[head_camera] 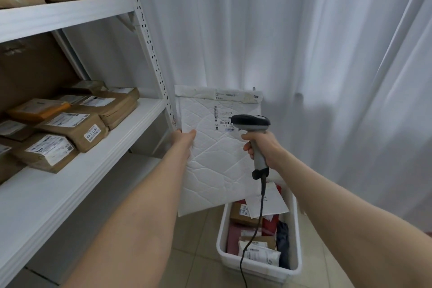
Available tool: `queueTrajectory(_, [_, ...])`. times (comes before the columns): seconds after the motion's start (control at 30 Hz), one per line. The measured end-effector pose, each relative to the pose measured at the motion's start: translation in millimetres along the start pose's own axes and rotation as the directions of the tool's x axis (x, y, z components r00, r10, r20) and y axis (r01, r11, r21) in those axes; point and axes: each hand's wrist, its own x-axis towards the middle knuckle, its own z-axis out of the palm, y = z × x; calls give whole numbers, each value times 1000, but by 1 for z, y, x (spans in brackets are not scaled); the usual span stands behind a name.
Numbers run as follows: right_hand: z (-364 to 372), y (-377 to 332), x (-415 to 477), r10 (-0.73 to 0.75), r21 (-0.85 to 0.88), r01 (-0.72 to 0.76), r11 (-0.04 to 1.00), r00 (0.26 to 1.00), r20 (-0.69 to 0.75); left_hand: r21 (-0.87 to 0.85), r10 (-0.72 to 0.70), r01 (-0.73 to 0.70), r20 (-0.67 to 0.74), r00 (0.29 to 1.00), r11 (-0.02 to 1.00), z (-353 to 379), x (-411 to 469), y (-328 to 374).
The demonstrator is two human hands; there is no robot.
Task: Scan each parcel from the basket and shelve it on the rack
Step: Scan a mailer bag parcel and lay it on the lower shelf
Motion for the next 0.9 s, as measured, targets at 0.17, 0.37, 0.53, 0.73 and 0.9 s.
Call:
queueTrajectory(0.17, [0,-6,-1,33,-26,-34,999,999,-32,-6,3,-3,-13,1000,1000,4,-2,0])
queueTrajectory(0.37, [-2,-9,-2,70,4,-70,998,996,-49,-16,-13,13,-12,1000,1000,5,-3,2])
queueTrajectory(0.53, [-2,-15,-5,71,15,-71,997,997,-30,1,-6,6,-19,1000,1000,5,1,4])
queueTrajectory(0.73, [-3,-23,-6,66,4,-66,998,998,-6,8,-2,2,-11,1000,1000,4,6,7])
queueTrajectory(0.9, [-3,-27,-6,63,-31,-63,998,998,7,7,-6,6,-8,1000,1000,4,10,10])
